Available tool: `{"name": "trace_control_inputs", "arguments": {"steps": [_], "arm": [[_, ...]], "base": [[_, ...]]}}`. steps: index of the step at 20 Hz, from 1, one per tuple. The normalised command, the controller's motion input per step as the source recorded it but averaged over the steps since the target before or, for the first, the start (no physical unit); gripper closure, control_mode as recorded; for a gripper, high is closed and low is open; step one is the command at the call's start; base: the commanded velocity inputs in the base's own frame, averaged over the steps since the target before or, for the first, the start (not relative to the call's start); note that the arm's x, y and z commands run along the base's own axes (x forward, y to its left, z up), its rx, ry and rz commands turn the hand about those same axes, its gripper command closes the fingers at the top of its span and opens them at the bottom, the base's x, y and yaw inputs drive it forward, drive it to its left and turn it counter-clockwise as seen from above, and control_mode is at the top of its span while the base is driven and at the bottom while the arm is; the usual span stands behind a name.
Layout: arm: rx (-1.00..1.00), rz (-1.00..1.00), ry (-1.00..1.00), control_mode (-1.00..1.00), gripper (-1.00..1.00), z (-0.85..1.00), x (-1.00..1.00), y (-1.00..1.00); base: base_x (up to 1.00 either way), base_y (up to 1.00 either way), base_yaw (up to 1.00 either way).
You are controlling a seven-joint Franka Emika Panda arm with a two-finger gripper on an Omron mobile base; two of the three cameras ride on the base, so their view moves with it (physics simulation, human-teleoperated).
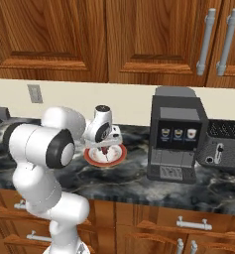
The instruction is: Place the cold items (eggplant and lime) from the fridge in one tupperware on the dining counter. Place the warm items (kebab skewer and hot dog) in the stove area in another tupperware.
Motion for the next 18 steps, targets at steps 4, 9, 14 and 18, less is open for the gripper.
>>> {"name": "trace_control_inputs", "arguments": {"steps": [4,9,14,18], "arm": [[-0.13,0.0,0.0,-1.0,1.0,1.0,-1.0,-0.18],[-0.2,0.04,0.0,-1.0,1.0,1.0,-1.0,-0.25],[-0.12,0.17,-0.15,-1.0,1.0,0.76,-1.0,-0.18],[-0.07,0.33,-0.13,-1.0,1.0,0.62,-1.0,0.0]], "base": [[0.0,0.0,0.0],[0.0,0.0,0.0],[0.0,0.0,0.0],[0.0,0.0,0.0]]}}
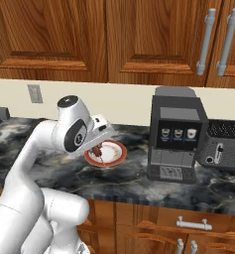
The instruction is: Place the cold items (eggplant and lime) from the fridge in one tupperware on the dining counter. Place the warm items (kebab skewer and hot dog) in the stove area in another tupperware.
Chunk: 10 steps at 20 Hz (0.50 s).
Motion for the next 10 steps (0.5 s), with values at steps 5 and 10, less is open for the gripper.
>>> {"name": "trace_control_inputs", "arguments": {"steps": [5,10], "arm": [[-0.03,0.55,-0.04,-1.0,1.0,0.21,-0.92,0.15],[0.0,0.66,-0.05,-1.0,1.0,0.0,-0.51,0.26]], "base": [[0.0,0.0,0.0],[0.0,0.0,0.0]]}}
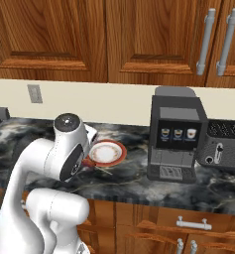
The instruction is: Place the cold items (eggplant and lime) from the fridge in one tupperware on the dining counter. Place the warm items (kebab skewer and hot dog) in the stove area in another tupperware.
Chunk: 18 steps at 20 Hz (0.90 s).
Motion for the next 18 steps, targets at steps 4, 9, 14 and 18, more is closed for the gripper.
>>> {"name": "trace_control_inputs", "arguments": {"steps": [4,9,14,18], "arm": [[-0.01,0.54,-0.06,-1.0,1.0,0.0,-0.53,0.48],[-0.08,0.33,-0.04,-1.0,1.0,0.0,-0.42,0.53],[-0.05,0.09,-0.04,-1.0,1.0,-0.07,-0.33,0.13],[-0.03,0.06,0.0,-1.0,1.0,-0.15,-0.22,0.0]], "base": [[0.0,0.0,0.0],[0.0,0.0,0.0],[0.0,0.0,0.0],[0.0,0.0,0.0]]}}
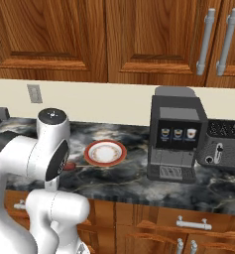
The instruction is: Place the cold items (eggplant and lime) from the fridge in one tupperware on the dining counter. Place the warm items (kebab skewer and hot dog) in the stove area in another tupperware.
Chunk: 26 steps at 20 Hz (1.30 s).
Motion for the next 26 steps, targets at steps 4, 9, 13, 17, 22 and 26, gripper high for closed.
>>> {"name": "trace_control_inputs", "arguments": {"steps": [4,9,13,17,22,26], "arm": [[0.0,0.0,0.0,1.0,1.0,0.0,0.0,0.0],[0.0,0.0,0.0,1.0,1.0,0.0,0.0,0.0],[0.0,0.0,0.0,1.0,1.0,0.0,0.0,0.0],[0.0,0.0,0.0,1.0,1.0,0.0,0.0,0.0],[0.0,0.0,0.0,1.0,1.0,0.0,0.0,0.0],[0.0,0.0,0.0,1.0,1.0,0.0,0.0,0.0]], "base": [[-0.44,0.0,0.18],[-0.74,0.15,0.25],[-0.94,0.59,0.18],[-0.88,0.88,0.22],[-0.67,0.98,0.39],[-0.42,1.0,0.42]]}}
